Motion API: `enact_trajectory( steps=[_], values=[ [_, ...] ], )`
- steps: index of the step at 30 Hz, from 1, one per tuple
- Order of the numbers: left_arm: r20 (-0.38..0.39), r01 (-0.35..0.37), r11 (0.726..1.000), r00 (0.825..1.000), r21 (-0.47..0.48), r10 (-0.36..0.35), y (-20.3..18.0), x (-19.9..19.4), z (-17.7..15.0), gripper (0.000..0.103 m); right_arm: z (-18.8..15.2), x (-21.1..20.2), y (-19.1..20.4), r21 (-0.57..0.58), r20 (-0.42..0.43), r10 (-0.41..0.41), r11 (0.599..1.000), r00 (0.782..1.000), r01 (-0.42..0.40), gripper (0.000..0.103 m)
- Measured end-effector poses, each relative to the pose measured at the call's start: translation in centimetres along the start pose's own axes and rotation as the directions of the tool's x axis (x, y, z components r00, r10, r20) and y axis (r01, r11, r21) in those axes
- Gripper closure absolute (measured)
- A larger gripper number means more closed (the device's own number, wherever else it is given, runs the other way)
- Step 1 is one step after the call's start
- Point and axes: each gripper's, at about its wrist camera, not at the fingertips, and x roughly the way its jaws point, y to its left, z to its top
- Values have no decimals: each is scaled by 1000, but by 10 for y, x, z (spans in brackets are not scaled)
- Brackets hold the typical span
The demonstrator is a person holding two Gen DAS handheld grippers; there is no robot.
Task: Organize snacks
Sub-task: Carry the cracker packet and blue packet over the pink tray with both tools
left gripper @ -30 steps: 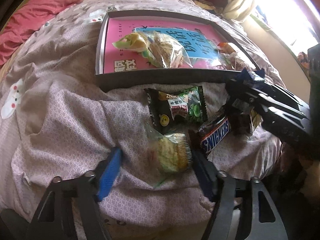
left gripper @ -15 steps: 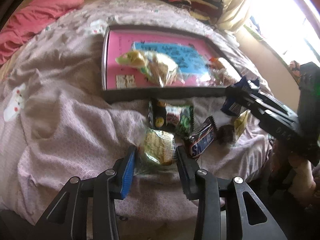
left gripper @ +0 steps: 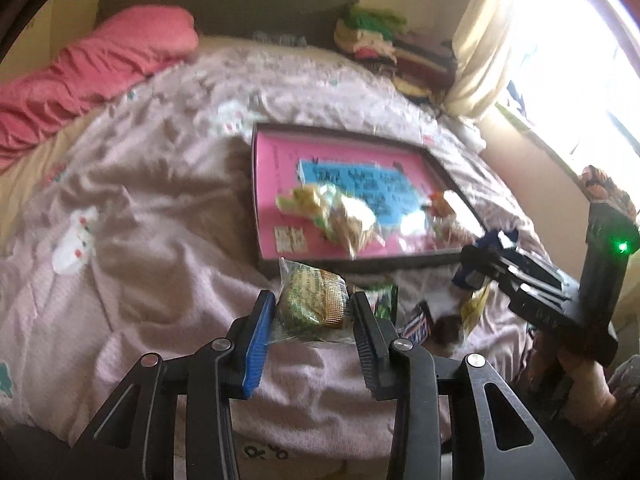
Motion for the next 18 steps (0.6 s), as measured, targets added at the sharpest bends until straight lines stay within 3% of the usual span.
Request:
enact_trajectory(
  steps=[4,18],
  values=[
    [39,-4,1000,999,16,4,-2,-6,5,63,2,-3,-3,10,14,-10,1000,1000,10,48],
    [67,-27,1000,997,3,26,-2,2,19,63,12,-12,-26,62,73,-75,996,995,70,48]
  ],
)
